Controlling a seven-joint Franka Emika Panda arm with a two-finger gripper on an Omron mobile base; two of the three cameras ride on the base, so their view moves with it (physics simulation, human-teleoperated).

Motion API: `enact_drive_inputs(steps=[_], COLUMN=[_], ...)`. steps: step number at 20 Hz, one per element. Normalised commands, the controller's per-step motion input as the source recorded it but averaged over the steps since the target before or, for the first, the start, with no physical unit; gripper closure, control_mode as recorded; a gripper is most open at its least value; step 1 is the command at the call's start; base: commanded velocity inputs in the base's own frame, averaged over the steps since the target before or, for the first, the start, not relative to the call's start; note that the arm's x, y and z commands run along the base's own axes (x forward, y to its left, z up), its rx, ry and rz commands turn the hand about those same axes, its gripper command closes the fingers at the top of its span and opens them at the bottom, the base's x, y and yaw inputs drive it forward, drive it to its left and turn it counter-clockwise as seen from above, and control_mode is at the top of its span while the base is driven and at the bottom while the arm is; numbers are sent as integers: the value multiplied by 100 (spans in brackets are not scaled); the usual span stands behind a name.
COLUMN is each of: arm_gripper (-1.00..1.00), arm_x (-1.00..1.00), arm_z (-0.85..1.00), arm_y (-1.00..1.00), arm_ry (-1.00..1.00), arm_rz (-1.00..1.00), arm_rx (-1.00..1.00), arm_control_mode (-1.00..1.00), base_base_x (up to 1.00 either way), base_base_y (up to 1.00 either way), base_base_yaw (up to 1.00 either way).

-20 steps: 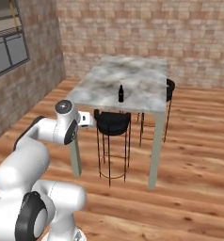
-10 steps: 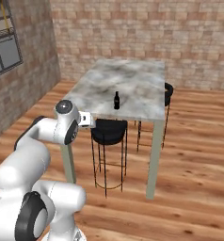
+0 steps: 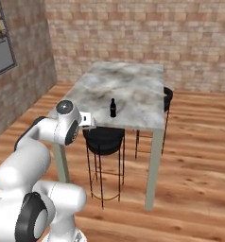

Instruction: Place the large bottle from the dining counter next to the other large bottle outside the sink, and place the small bottle from the dining counter next to the other small bottle inside the sink.

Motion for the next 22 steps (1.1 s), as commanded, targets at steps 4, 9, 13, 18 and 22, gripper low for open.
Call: enact_drive_inputs(steps=[4,9,13,18,22], arm_gripper=[-100,-100,-100,-100,-100], arm_x=[0,0,0,0,0], arm_z=[0,0,0,0,0], arm_y=[0,0,0,0,0], arm_ry=[0,0,0,0,0], arm_rz=[0,0,0,0,0], arm_rx=[0,0,0,0,0], arm_control_mode=[100,100,100,100,100], base_base_x=[38,39,43,40,38], base_base_y=[1,0,0,0,0], base_base_yaw=[-1,-1,-2,-2,-2])
